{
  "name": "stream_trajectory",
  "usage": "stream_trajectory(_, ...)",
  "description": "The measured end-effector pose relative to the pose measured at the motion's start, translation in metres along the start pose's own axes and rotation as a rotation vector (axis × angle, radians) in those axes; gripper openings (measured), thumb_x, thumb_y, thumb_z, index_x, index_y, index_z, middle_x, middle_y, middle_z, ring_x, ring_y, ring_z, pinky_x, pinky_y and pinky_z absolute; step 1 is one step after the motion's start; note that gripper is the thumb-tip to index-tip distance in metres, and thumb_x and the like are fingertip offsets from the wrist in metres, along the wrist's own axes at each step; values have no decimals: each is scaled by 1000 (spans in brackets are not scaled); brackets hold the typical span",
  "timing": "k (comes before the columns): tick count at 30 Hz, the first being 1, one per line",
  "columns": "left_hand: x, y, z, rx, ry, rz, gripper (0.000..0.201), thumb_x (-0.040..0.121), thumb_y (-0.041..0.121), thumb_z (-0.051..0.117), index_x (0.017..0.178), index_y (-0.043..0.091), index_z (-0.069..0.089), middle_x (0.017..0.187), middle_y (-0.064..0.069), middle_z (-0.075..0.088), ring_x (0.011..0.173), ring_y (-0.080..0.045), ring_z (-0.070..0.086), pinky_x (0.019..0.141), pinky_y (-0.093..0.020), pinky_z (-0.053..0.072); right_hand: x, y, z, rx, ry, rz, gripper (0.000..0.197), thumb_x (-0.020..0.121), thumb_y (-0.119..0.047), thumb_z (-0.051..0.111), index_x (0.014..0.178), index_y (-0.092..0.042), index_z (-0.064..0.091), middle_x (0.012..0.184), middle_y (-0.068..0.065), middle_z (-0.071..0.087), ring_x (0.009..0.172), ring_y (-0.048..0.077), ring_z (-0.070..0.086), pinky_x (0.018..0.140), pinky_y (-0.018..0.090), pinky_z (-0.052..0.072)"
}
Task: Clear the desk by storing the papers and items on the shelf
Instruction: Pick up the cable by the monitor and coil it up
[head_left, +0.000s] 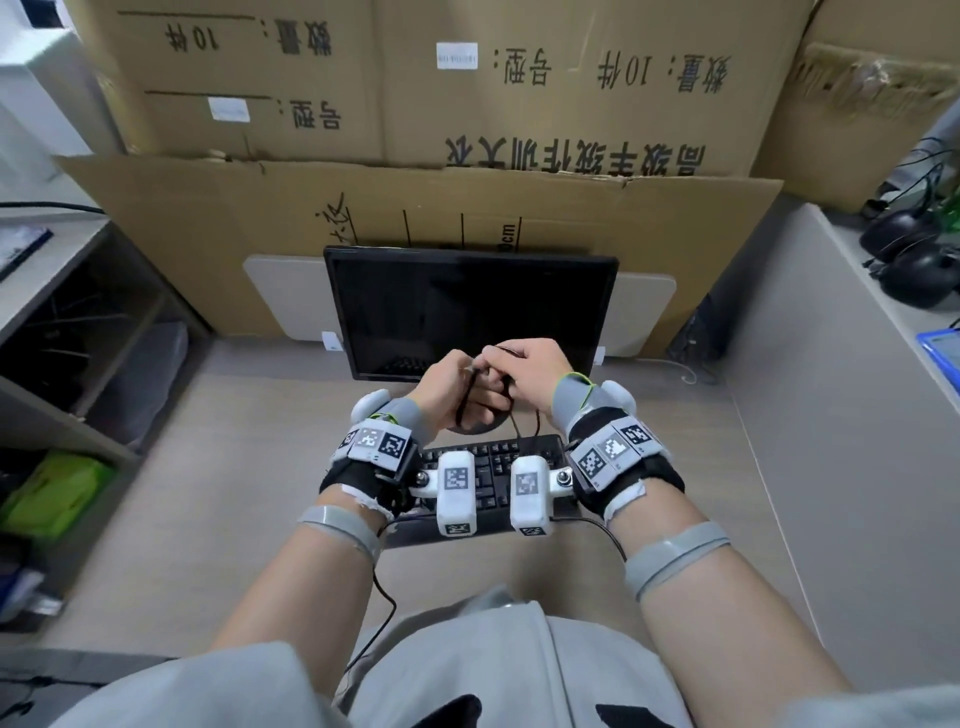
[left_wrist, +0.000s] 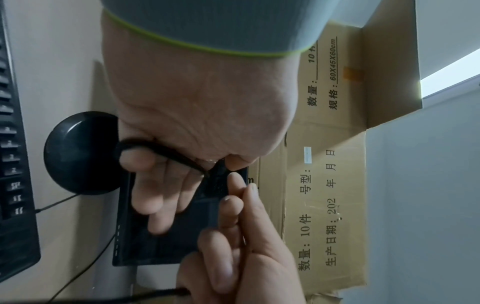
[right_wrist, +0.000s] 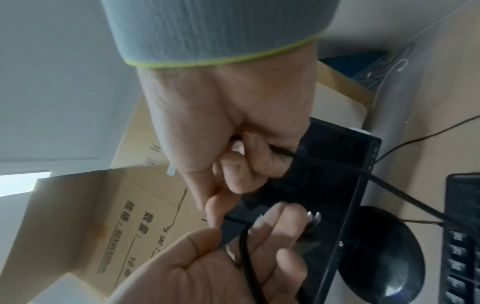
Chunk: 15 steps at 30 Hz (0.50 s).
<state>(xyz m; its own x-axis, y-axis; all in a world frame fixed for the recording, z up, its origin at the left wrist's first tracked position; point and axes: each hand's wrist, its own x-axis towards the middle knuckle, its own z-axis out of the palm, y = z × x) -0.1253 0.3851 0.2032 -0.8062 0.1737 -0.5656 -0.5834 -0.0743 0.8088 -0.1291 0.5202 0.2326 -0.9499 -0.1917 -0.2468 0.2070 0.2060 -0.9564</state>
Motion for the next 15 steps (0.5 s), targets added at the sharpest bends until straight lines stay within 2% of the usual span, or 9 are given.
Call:
stream_trajectory(2,-4,5,-8,-122,53,26,37,86,23,29,64,6,53,69,-15,60,60,-28,56,60,-30,46,-5,-11,10,101,-102,29,33,100,-16,50,104,12,67,62,9,49,31,0,37,35,9,31)
stream_trajectory(4,-5,10,-23,-290,124,50,38,90,26,30,71,3,53,63,-11,57,55,-25,59,56,-26,50,-6,-15,24,112,-232,94,46,103,-31,42,101,4,71,58,12,50,26,5,30,29,14,21)
stream_trajectory(6,-1,13,-40,-487,145,45,40,90,32,29,98,0,52,88,-14,60,71,-26,64,61,-29,55,-4,-9,37,17,-373,164,53,101,-40,34,84,-10,74,55,12,55,27,11,24,31,14,14)
stream_trajectory(7,0,16,-47,-555,160,40,42,91,33,30,106,-1,49,100,-17,62,80,-30,66,67,-33,58,-4,-3,43,-60,-431,189,51,99,-38,34,77,-13,73,52,10,56,28,11,25,32,16,16)
stream_trajectory(8,0,19,-52,-586,175,51,45,93,34,30,111,-3,49,107,-20,64,82,-33,69,70,-35,58,-5,4,47,-146,-471,211,49,98,-34,35,71,-15,70,50,6,55,29,11,27,32,17,19)
stream_trajectory(9,-2,22,-54,-584,181,69,48,94,34,29,113,-5,50,108,-21,66,75,-31,69,65,-31,57,-5,11,48,-225,-491,232,48,98,-32,36,66,-15,67,48,3,52,29,10,30,32,17,23)
stream_trajectory(11,-7,26,-52,-535,153,94,51,93,33,28,113,-6,53,94,-18,68,53,-19,54,47,-20,42,-5,22,44,-318,-428,276,45,98,-33,41,61,-16,61,46,0,44,29,8,31,32,15,24)
stream_trajectory(13,-9,26,-47,-415,127,63,49,89,33,30,106,-4,58,69,-7,55,45,-12,32,42,-18,24,-1,31,30,-321,-273,316,42,94,-38,51,58,-18,51,44,-2,38,31,11,28,34,15,22)
stream_trajectory(15,-10,23,-44,-254,59,5,50,88,36,31,100,-1,63,55,0,41,39,-10,26,37,-17,20,5,36,12,-222,-119,362,42,92,-39,55,57,-19,43,46,-3,32,35,12,23,35,16,18)
